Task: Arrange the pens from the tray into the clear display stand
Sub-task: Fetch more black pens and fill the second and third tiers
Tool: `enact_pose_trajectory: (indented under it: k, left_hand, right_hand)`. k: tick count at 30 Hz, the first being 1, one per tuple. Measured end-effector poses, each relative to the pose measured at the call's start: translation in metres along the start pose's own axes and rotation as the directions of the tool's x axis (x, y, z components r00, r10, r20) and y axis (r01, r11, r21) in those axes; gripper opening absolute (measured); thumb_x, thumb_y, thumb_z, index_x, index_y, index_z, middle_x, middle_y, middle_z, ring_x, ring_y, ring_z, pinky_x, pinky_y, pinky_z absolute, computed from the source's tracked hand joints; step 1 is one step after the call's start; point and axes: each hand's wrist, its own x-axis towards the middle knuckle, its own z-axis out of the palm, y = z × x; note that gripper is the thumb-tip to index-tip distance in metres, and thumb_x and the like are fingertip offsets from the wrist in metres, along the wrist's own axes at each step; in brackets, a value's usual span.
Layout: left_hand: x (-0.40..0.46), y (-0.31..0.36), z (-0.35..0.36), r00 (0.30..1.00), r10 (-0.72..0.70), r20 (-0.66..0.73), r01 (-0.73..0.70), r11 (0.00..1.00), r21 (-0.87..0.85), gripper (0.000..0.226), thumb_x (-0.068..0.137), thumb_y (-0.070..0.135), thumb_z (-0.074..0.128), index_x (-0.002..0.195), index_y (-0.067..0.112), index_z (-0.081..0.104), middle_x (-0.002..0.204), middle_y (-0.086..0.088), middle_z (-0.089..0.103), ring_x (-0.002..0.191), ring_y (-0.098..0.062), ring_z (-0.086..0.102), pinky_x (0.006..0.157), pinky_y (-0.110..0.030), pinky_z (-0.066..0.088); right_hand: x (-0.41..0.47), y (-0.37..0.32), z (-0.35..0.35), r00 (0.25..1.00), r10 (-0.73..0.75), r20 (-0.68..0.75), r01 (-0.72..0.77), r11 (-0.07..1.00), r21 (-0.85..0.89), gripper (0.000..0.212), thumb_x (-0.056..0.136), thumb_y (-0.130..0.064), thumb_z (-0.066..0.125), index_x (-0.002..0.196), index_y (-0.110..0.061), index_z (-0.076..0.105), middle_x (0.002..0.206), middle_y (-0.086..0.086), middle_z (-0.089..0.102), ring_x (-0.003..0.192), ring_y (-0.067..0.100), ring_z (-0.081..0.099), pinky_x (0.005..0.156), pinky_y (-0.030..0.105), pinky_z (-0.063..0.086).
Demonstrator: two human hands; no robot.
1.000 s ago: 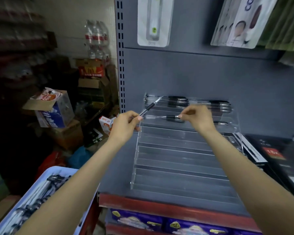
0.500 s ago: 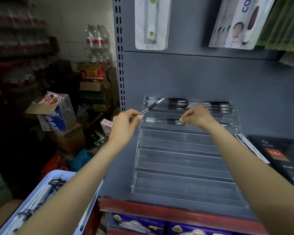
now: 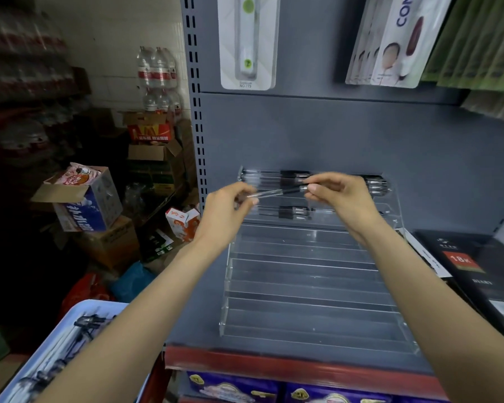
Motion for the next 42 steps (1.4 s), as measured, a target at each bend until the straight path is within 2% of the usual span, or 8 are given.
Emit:
enact_pose_trajectory:
  k: [4, 8, 13, 21, 27, 29, 39, 42]
  left_hand:
    - [0.006, -0.025, -0.002, 0.977, -0.21, 0.042, 0.207, 0.976, 0.064, 0.053, 0.088, 0.021, 0.064, 0.136, 0.009, 0.045, 0.132, -0.008, 0.055, 0.12, -0.02, 0.052, 0.102, -0.032, 0.04]
    - [0.004, -0.035, 0.0, 0.934, -0.304, 0.185, 0.325, 0.941, -0.096, 0.044, 0.085, 0.013, 0.066, 0.127, 0.007, 0.055, 0.124, -0.009, 0.061, 0.116, -0.022, 0.057, 0.1, -0.03, 0.043]
    - [0.003, -0.036, 0.003, 0.94, -0.295, 0.171, 0.318, 0.939, -0.128, 0.04, 0.085, 0.011, 0.065, 0.124, 0.008, 0.059, 0.122, -0.007, 0.063, 0.115, -0.018, 0.058, 0.1, -0.028, 0.042]
    - [-0.001, -0.04, 0.005, 0.946, -0.287, 0.15, 0.309, 0.937, -0.161, 0.038, 0.087, 0.014, 0.063, 0.125, 0.011, 0.058, 0.12, -0.006, 0.064, 0.111, -0.015, 0.058, 0.095, -0.024, 0.043]
    - [-0.001, -0.036, 0.003, 0.949, -0.291, 0.123, 0.308, 0.939, -0.155, 0.035, 0.088, 0.014, 0.063, 0.123, 0.012, 0.06, 0.117, -0.007, 0.066, 0.102, -0.01, 0.059, 0.087, -0.02, 0.042]
    - [-0.003, -0.037, 0.003, 0.953, -0.281, 0.113, 0.296, 0.943, -0.151, 0.034, 0.089, 0.014, 0.062, 0.122, 0.012, 0.06, 0.117, -0.006, 0.066, 0.107, -0.013, 0.06, 0.088, -0.02, 0.042]
    - [-0.002, -0.042, 0.003, 0.939, -0.292, 0.184, 0.32, 0.935, -0.15, 0.036, 0.092, 0.011, 0.056, 0.128, 0.009, 0.055, 0.122, -0.009, 0.063, 0.115, -0.019, 0.057, 0.1, -0.03, 0.043]
    - [-0.001, -0.041, 0.002, 0.932, -0.305, 0.197, 0.338, 0.928, -0.158, 0.036, 0.092, 0.011, 0.056, 0.127, 0.008, 0.055, 0.123, -0.01, 0.063, 0.116, -0.02, 0.057, 0.102, -0.031, 0.043]
  right_hand:
    - [0.009, 0.018, -0.014, 0.993, 0.012, -0.117, -0.037, 0.978, -0.207, 0.023, 0.085, -0.002, 0.064, 0.077, -0.023, 0.068, 0.079, 0.002, 0.069, 0.074, 0.015, 0.069, 0.085, 0.029, 0.054]
    - [0.013, 0.025, -0.008, 0.996, -0.002, -0.093, -0.035, 0.917, -0.397, 0.014, 0.084, -0.006, 0.066, 0.082, -0.018, 0.071, 0.084, 0.003, 0.07, 0.075, 0.012, 0.068, 0.074, 0.01, 0.049]
    - [0.019, 0.023, 0.002, 1.0, 0.021, 0.014, -0.009, 0.813, -0.583, 0.014, 0.083, -0.007, 0.067, 0.095, -0.007, 0.073, 0.101, 0.008, 0.071, 0.092, 0.015, 0.063, 0.073, 0.008, 0.039]
    - [0.031, 0.022, 0.014, 0.982, 0.17, 0.077, -0.089, 0.786, -0.612, 0.013, 0.085, -0.008, 0.065, 0.095, -0.008, 0.074, 0.102, 0.006, 0.071, 0.102, 0.016, 0.062, 0.088, 0.02, 0.042]
    - [0.022, 0.027, 0.027, 0.994, 0.056, 0.093, 0.01, 0.803, -0.595, 0.013, 0.086, -0.012, 0.063, 0.094, -0.009, 0.073, 0.096, 0.006, 0.072, 0.091, 0.015, 0.064, 0.08, 0.02, 0.043]
    - [0.017, 0.029, 0.034, 0.993, 0.038, 0.109, 0.039, 0.781, -0.624, 0.014, 0.087, -0.015, 0.062, 0.094, -0.011, 0.073, 0.092, 0.003, 0.071, 0.087, 0.011, 0.061, 0.075, 0.017, 0.039]
    - [0.013, 0.028, 0.045, 0.988, 0.075, 0.137, 0.046, 0.698, -0.715, 0.016, 0.089, -0.02, 0.059, 0.093, -0.015, 0.073, 0.099, 0.004, 0.071, 0.095, 0.021, 0.063, 0.087, 0.035, 0.051]
    - [0.012, 0.026, 0.047, 0.989, 0.068, 0.133, 0.047, 0.705, -0.707, 0.016, 0.09, -0.017, 0.057, 0.094, -0.015, 0.073, 0.1, 0.003, 0.071, 0.095, 0.018, 0.063, 0.084, 0.025, 0.047]
